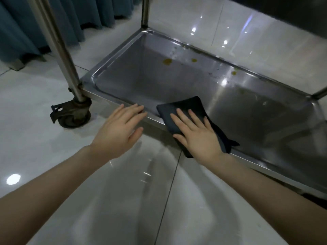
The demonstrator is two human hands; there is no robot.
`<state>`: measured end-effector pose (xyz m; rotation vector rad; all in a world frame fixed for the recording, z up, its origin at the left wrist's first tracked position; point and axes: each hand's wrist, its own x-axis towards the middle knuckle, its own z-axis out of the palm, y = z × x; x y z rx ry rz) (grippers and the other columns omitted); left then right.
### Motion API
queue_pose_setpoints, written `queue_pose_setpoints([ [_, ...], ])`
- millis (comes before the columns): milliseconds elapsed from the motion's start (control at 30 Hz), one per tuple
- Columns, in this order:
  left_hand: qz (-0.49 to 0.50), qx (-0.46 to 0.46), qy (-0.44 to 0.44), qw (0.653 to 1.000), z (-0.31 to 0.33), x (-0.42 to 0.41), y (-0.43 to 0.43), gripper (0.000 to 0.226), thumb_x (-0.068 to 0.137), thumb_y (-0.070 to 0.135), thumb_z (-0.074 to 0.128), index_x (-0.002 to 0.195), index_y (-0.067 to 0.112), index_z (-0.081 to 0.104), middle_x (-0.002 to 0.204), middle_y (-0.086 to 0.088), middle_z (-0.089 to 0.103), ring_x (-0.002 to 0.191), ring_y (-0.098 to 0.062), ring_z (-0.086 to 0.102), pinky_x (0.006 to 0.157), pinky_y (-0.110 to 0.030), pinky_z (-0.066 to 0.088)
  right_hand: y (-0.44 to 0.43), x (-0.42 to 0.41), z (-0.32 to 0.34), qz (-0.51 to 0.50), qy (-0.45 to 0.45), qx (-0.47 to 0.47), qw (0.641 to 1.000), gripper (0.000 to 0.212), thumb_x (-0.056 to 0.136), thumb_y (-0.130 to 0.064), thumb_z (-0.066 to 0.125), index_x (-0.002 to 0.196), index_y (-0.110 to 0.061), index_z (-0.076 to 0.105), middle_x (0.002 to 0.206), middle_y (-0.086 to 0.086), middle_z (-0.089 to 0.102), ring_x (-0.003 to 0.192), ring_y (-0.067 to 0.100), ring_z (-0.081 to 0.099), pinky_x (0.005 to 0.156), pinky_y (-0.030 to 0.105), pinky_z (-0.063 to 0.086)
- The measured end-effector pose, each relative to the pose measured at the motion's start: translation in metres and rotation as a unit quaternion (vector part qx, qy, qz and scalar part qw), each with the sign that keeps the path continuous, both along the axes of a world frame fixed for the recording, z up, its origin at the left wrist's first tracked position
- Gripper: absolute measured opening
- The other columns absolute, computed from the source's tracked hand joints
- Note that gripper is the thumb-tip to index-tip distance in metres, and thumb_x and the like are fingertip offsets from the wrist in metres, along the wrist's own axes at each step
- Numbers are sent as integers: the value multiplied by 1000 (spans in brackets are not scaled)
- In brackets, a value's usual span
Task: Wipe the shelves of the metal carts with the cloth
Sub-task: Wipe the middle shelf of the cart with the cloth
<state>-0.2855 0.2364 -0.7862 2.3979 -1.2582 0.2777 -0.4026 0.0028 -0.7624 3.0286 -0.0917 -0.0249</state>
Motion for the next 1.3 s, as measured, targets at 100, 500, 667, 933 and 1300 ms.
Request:
queue_pose_setpoints([
  [100,19,8,13,1000,11,5,-3,45,95,33,40,125,7,62,133,-10,59,123,-29,56,113,-51,32,30,49,-4,20,22,23,999,60,102,-54,23,154,-39,-1,163,-15,-7,151,18,-2,119,56,6],
  [500,-74,41,-11,996,10,-57,-76,50,95,35,41,129,3,59,136,-10,58,130,-27,51,115,-48,30,-131,-149,-3,-26,-47,-16,998,55,93,-36,62,144,-22,46,151,0,41,138,28,41,103,58,42],
  [667,-68,-23,23,997,5,-71,-107,44,94,29,46,122,0,62,131,-15,58,129,-33,50,108,-53,37,-85,-91,-8,-44,-6,8,999,57,102,-49,35,155,-35,17,163,-14,6,151,19,8,117,57,13],
  [933,-121,-3,-44,992,8,-88,-132,42,95,32,44,119,4,64,129,-15,55,120,-37,51,101,-52,38,-128,-153,-11,-50,-70,8,996,47,102,-42,37,148,-30,41,157,-9,30,145,17,29,114,51,28],
  [1300,-227,19,12,974,8,-138,-214,42,94,36,45,122,10,62,137,-11,54,133,-32,46,104,-55,39,-189,-239,-3,-177,-80,10,981,47,97,-42,51,142,-29,49,152,-6,39,142,25,37,111,55,31],
])
